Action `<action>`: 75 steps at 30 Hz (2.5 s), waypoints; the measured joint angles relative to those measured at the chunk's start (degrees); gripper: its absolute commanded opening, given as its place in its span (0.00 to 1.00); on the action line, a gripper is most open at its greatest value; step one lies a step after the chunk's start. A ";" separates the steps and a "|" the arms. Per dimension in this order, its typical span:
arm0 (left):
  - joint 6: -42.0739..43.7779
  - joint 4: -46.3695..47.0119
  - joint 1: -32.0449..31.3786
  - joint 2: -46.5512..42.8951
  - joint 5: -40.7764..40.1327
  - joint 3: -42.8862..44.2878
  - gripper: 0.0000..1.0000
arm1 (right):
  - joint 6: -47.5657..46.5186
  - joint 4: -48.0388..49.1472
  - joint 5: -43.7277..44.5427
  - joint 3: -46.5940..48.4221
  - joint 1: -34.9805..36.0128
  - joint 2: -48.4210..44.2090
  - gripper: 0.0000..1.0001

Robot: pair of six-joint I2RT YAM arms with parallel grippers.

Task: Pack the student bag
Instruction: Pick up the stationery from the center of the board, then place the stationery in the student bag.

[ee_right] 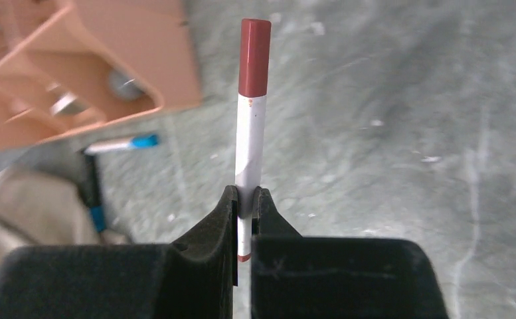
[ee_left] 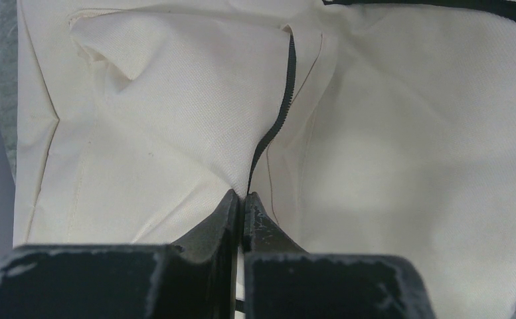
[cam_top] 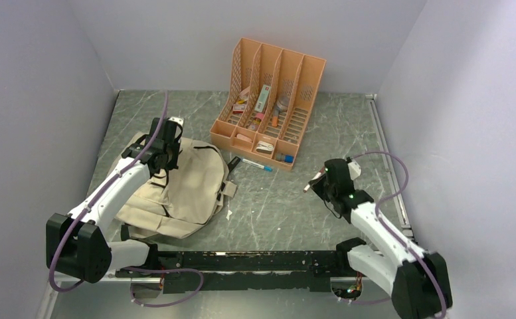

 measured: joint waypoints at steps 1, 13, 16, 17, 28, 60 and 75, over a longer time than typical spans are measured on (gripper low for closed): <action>0.00 0.02 0.00 0.00 0.00 0.00 0.05 | -1.36 2.32 -1.64 -1.46 0.00 -2.89 0.00; 0.00 0.17 0.00 0.20 0.42 0.00 0.05 | -10.32 38.29 -30.56 -9.79 1.66 -5.97 0.00; 0.00 0.20 0.00 0.22 0.42 0.00 0.05 | -13.09 45.62 -37.16 -7.21 6.88 0.37 0.00; 0.02 0.17 0.00 0.22 0.42 0.00 0.05 | -14.21 46.40 -38.53 -5.62 8.98 2.32 0.00; 0.70 0.15 0.00 -0.39 1.07 0.00 0.05 | -18.64 48.11 -45.35 17.79 26.95 27.54 0.00; 1.05 -1.86 0.00 -4.28 1.36 0.26 0.05 | -1.90 41.90 -48.59 55.63 33.05 70.36 0.00; 1.03 -2.99 0.02 -6.32 2.51 0.26 0.05 | 7.65 43.67 -42.99 64.48 33.16 76.54 0.00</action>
